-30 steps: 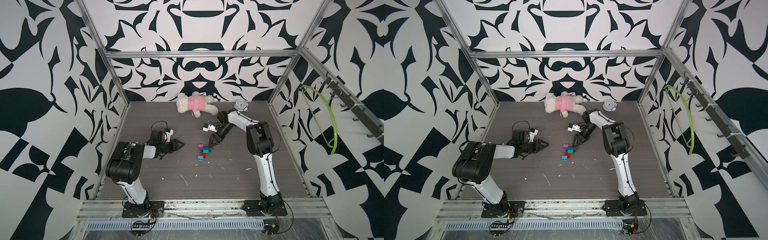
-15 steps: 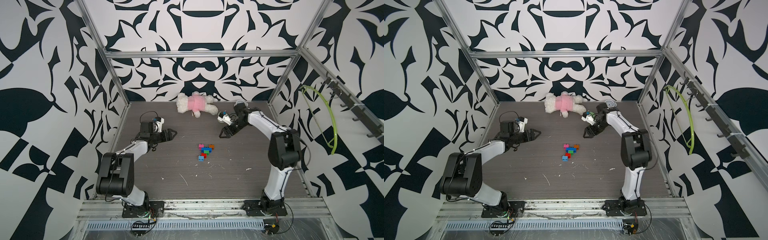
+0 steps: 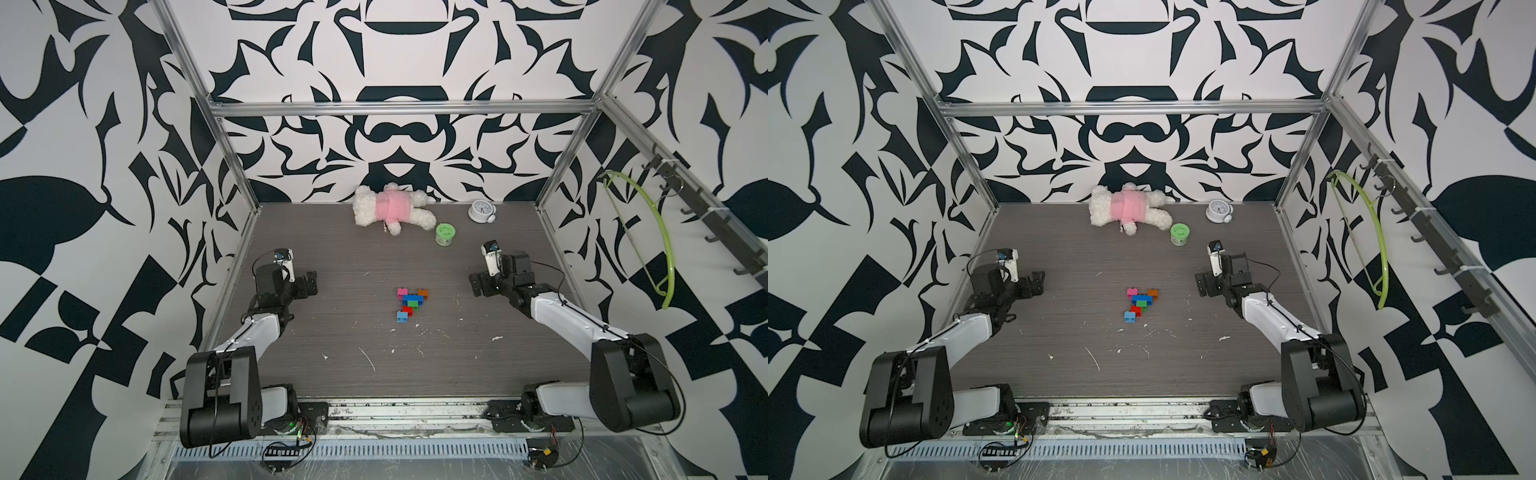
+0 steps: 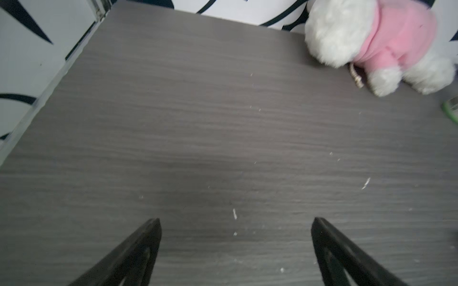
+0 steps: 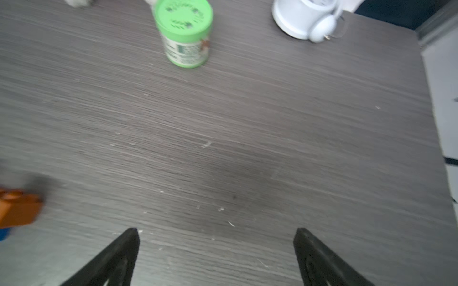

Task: Assemble the letter y with lego
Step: Reset both arms

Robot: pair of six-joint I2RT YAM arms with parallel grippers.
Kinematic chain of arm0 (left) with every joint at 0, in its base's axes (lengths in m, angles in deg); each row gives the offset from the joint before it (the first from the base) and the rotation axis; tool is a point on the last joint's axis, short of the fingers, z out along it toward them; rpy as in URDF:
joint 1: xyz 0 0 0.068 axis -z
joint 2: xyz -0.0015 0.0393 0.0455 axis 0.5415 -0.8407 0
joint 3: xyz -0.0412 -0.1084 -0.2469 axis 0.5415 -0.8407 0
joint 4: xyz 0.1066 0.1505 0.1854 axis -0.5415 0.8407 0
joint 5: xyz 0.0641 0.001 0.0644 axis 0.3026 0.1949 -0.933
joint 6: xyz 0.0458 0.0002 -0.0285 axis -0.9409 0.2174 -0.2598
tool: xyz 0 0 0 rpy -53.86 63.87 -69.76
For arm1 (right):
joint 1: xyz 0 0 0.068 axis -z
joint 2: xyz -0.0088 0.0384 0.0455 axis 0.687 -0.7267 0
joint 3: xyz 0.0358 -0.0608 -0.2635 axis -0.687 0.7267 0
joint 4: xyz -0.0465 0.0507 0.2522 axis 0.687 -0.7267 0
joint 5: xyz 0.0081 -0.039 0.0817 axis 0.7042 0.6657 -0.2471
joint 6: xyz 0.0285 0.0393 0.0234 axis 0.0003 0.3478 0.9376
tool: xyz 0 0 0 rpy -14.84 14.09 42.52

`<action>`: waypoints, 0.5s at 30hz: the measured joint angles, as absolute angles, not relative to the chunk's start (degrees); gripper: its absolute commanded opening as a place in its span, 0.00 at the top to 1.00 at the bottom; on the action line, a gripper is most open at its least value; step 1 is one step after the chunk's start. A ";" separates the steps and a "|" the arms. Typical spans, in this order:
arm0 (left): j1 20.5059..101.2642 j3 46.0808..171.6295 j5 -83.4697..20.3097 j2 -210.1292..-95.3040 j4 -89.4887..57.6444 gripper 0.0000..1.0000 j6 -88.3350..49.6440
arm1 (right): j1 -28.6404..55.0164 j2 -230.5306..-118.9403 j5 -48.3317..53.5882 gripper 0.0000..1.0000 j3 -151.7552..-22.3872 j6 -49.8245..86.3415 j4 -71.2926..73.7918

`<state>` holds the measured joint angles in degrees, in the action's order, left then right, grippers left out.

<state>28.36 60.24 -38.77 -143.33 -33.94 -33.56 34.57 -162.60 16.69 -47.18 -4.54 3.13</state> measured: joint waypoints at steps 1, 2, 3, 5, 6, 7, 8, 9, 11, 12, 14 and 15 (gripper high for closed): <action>28.34 58.84 -39.19 -143.68 -35.36 0.01 -33.65 | 34.59 -162.56 17.85 0.00 -45.72 -4.16 5.53; 28.34 57.79 -39.69 -144.09 -37.13 0.01 -33.63 | 34.59 -162.60 18.94 0.00 -44.23 -3.79 8.03; 28.34 56.77 -39.93 -144.70 -40.17 0.01 -33.47 | 34.59 -162.71 19.86 0.00 -42.85 -3.57 10.43; 28.47 55.43 -40.30 -146.54 -46.66 0.01 -32.71 | 34.57 -163.17 21.20 0.00 -40.58 -3.31 15.02; 28.86 55.06 -41.07 -148.40 -50.31 0.01 -32.42 | 34.57 -163.54 21.52 0.00 -39.75 -3.18 17.07; 29.45 54.93 -42.09 -151.57 -55.31 0.01 -32.18 | 34.57 -164.20 21.81 0.00 -38.87 -3.16 19.54; 30.11 55.13 -43.14 -155.35 -59.57 0.01 -32.01 | 34.57 -165.14 22.05 0.00 -38.24 -3.18 21.90; 30.63 55.67 -44.04 -157.82 -59.75 0.01 -31.81 | 34.57 -166.14 22.27 0.00 -37.76 -3.22 24.11; 31.29 55.80 -45.24 -158.74 -59.57 0.01 -31.48 | 34.57 -168.15 22.79 0.00 -36.75 -3.36 28.46; 31.44 55.76 -45.66 -158.87 -61.39 0.01 -31.40 | 34.57 -169.22 23.03 0.00 -36.08 -3.38 30.76; 31.49 56.02 -46.29 -158.37 -61.96 0.01 -31.24 | 34.59 -171.47 23.60 0.00 -34.24 -3.36 36.40; 31.49 56.13 -46.53 -158.21 -62.48 0.01 -31.18 | 34.72 -172.57 23.91 0.01 -32.97 -3.29 39.17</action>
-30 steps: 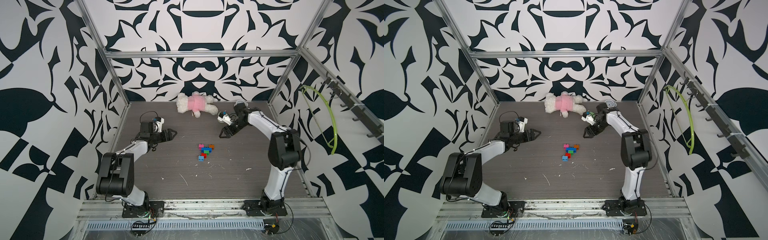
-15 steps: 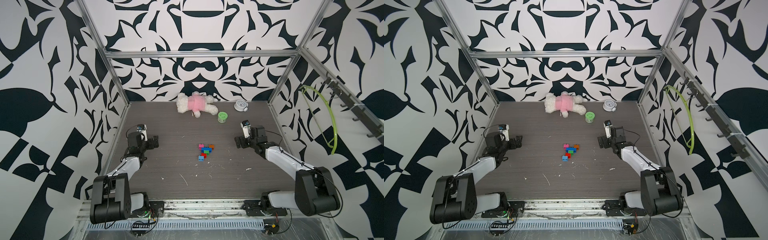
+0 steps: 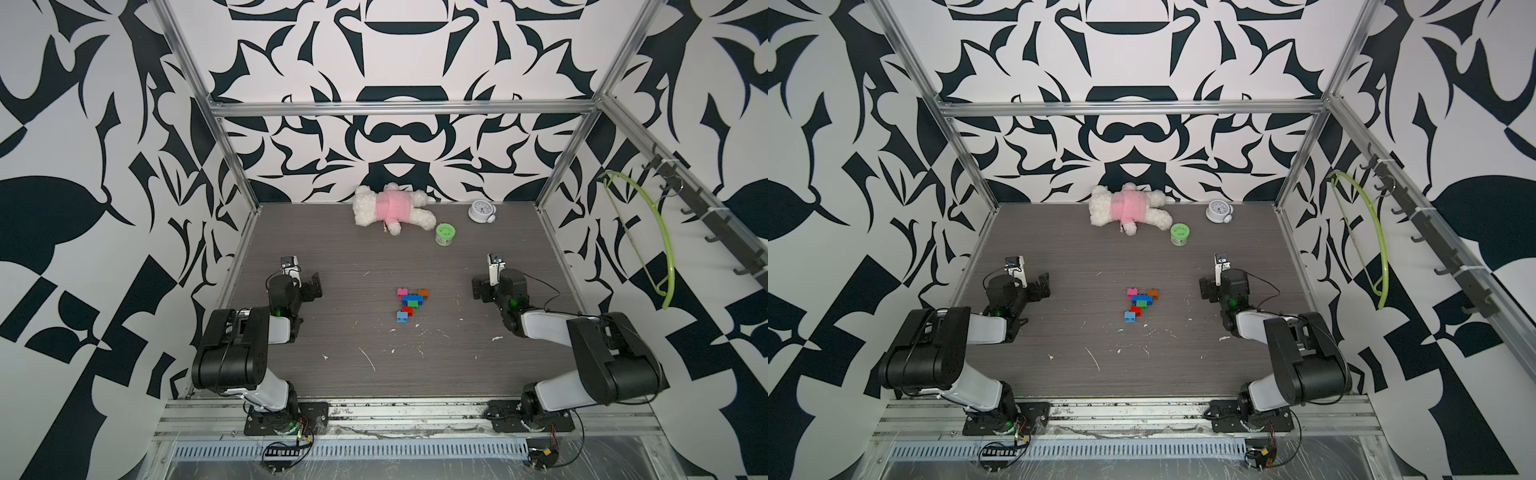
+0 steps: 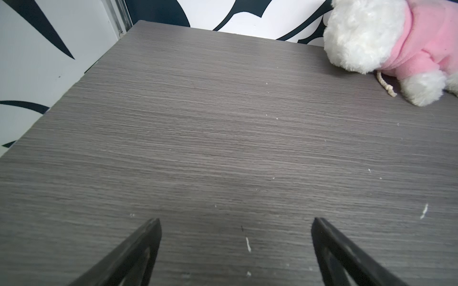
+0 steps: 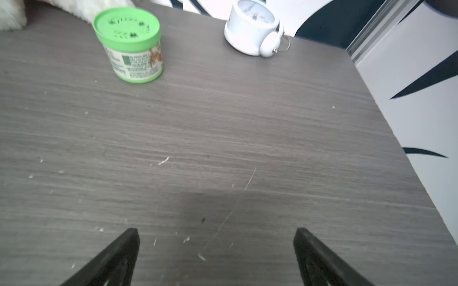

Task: Assemble the letter y with lego
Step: Reset both arms

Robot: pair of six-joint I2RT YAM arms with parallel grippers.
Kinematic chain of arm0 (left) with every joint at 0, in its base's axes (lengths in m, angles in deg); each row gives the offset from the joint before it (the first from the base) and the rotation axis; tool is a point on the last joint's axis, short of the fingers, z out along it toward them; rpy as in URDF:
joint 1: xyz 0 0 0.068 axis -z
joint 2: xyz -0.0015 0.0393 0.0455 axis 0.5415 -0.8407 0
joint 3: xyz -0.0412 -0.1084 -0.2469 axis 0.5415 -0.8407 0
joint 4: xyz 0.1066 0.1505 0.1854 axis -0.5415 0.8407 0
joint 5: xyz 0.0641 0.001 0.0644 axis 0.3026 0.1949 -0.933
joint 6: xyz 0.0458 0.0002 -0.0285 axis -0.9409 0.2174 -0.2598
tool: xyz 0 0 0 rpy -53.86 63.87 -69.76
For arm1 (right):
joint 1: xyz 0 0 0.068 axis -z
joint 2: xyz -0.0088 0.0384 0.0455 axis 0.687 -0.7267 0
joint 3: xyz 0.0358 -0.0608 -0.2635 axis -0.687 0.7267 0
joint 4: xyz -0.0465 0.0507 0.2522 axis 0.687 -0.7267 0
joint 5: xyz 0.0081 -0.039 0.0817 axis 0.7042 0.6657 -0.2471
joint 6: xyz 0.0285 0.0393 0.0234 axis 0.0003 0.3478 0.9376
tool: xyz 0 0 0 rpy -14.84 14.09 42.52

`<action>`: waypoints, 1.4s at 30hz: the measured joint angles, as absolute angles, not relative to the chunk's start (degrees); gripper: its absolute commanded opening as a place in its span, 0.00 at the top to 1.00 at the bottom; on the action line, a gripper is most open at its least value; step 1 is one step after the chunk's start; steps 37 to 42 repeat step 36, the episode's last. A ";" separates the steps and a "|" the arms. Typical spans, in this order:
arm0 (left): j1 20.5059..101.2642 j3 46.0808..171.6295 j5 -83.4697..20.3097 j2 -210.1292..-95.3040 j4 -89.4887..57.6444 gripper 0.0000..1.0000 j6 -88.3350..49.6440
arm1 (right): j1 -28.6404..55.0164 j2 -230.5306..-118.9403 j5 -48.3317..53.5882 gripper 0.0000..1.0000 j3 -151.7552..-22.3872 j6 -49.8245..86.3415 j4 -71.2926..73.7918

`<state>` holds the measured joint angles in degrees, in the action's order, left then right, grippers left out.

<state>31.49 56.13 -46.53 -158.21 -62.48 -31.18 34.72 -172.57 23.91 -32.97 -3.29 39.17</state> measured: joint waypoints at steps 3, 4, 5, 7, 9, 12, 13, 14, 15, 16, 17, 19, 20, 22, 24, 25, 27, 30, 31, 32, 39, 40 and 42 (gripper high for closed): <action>31.49 56.13 -47.01 -158.23 -64.30 0.01 -31.02 | 35.49 -175.91 23.32 0.01 -29.50 -3.16 46.43; 31.49 56.15 -47.05 -158.21 -64.16 0.01 -31.00 | 35.79 -176.39 22.94 0.01 -29.15 -3.14 46.41; 31.49 56.15 -47.08 -158.17 -63.99 0.01 -31.00 | 36.12 -176.68 22.64 0.01 -29.00 -3.03 46.82; 31.49 56.15 -47.25 -158.17 -64.12 0.01 -31.00 | 36.71 -176.72 22.64 0.01 -29.19 -2.28 47.96; 31.49 56.15 -47.30 -158.17 -64.19 0.01 -31.00 | 37.08 -176.63 22.77 0.01 -29.41 -1.85 49.01; 31.51 56.15 -47.30 -158.17 -64.03 0.01 -31.00 | 37.32 -176.61 22.94 0.01 -29.41 -1.43 49.66; 31.53 56.15 -47.32 -158.17 -64.03 0.01 -31.00 | 37.32 -176.61 22.99 0.01 -29.41 -1.34 49.68; 31.53 56.15 -47.32 -158.17 -64.03 0.01 -31.00 | 37.30 -176.61 23.01 0.01 -29.41 -1.19 49.79; 31.53 56.15 -47.34 -158.17 -64.01 0.01 -31.00 | 37.30 -176.61 23.01 0.01 -29.41 -1.04 49.92; 31.53 56.15 -47.34 -158.17 -64.03 0.01 -31.00 | 37.30 -176.61 23.03 0.01 -29.41 -0.99 49.95; 31.53 56.15 -47.36 -158.17 -64.03 0.01 -31.00 | 37.32 -176.61 23.03 0.01 -29.41 -0.95 49.95; 31.53 56.15 -47.40 -158.17 -64.01 0.01 -31.00 | 37.32 -176.61 23.01 0.01 -29.41 -0.82 49.95; 31.53 56.15 -47.43 -158.17 -64.03 0.01 -31.00 | 37.30 -176.61 23.03 0.01 -29.41 -0.80 49.95; 31.53 56.15 -47.45 -158.17 -64.01 0.01 -31.00 | 37.30 -176.61 23.03 0.01 -29.41 -0.78 49.95; 31.53 56.15 -47.45 -158.17 -64.01 0.01 -31.00 | 37.30 -176.61 23.03 0.01 -29.41 -0.78 49.95; 31.53 56.15 -47.45 -158.17 -64.03 0.01 -31.00 | 37.30 -176.61 23.03 0.01 -29.41 -0.78 49.95; 31.53 56.15 -47.45 -158.17 -64.03 0.01 -31.00 | 37.30 -176.61 23.03 0.01 -29.41 -0.78 49.95; 31.53 56.15 -47.45 -158.17 -64.03 0.01 -30.98 | 37.32 -176.61 23.03 0.01 -29.41 -0.78 49.95; 31.53 56.15 -47.38 -158.17 -64.06 0.01 -31.00 | 37.30 -176.61 23.03 0.01 -29.41 -0.78 49.95; 31.53 56.15 -47.16 -158.17 -64.08 0.01 -31.02 | 37.32 -176.61 23.03 0.01 -29.41 -0.78 49.95; 31.53 56.15 -46.44 -158.17 -63.99 0.01 -31.07 | 37.30 -176.61 23.03 0.01 -29.41 -0.78 49.95; 31.53 56.15 -46.44 -158.17 -63.99 0.01 -31.07 | 37.30 -176.61 23.03 0.01 -29.41 -0.78 49.95; 31.53 56.15 -46.44 -158.17 -63.99 0.01 -31.07 | 37.30 -176.61 23.03 0.01 -29.41 -0.78 49.95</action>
